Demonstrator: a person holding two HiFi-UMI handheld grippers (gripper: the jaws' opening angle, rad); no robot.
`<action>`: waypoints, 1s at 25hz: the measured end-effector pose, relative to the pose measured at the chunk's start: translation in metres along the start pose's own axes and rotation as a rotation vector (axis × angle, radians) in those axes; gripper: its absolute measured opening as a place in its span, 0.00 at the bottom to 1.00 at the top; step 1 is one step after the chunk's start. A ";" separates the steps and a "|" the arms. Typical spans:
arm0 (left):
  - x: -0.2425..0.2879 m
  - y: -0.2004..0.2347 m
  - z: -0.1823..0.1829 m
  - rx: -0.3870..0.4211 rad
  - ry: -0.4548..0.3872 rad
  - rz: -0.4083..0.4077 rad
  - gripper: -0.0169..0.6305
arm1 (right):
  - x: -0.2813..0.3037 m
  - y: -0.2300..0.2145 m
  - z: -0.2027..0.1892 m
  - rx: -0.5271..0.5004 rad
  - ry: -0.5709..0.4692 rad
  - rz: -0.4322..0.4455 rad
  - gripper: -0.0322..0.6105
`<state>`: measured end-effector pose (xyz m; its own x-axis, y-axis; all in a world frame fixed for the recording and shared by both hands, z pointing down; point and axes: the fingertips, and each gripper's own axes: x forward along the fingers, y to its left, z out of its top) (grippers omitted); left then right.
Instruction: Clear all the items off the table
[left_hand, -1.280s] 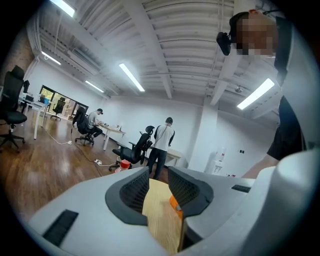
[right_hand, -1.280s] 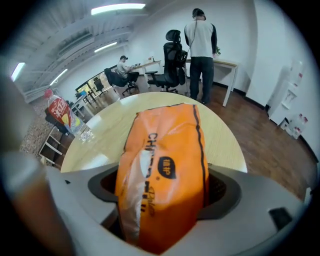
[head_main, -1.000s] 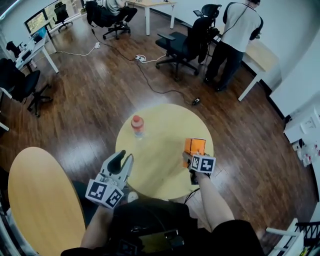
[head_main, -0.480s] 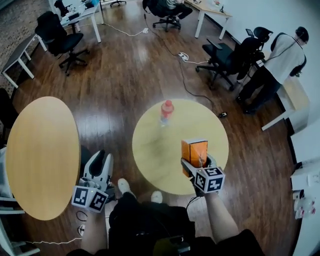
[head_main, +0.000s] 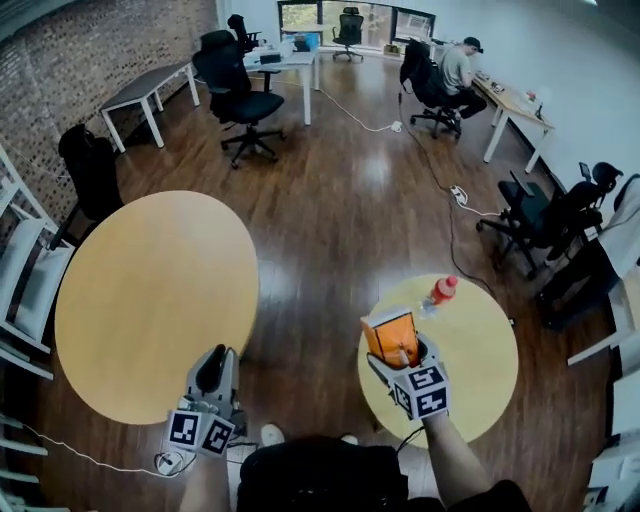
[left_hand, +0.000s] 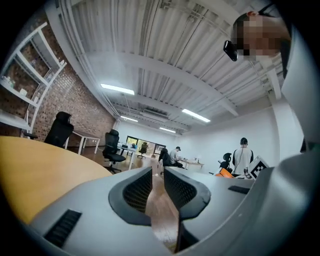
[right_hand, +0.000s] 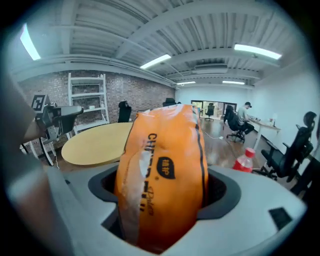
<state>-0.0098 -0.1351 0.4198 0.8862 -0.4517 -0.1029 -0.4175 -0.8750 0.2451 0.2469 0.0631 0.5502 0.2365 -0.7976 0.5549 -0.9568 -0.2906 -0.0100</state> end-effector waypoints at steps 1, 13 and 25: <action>-0.004 0.013 0.006 0.017 -0.008 0.012 0.13 | 0.017 0.016 0.015 -0.018 -0.008 0.027 0.73; -0.136 0.204 0.084 0.106 -0.116 0.375 0.13 | 0.211 0.242 0.140 -0.246 0.000 0.297 0.73; -0.227 0.300 0.080 0.009 -0.162 0.770 0.13 | 0.375 0.341 0.148 -0.473 0.227 0.391 0.73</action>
<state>-0.3520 -0.3085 0.4398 0.3071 -0.9505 -0.0466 -0.9044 -0.3068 0.2964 0.0343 -0.4134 0.6320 -0.1366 -0.6510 0.7467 -0.9485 0.3035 0.0911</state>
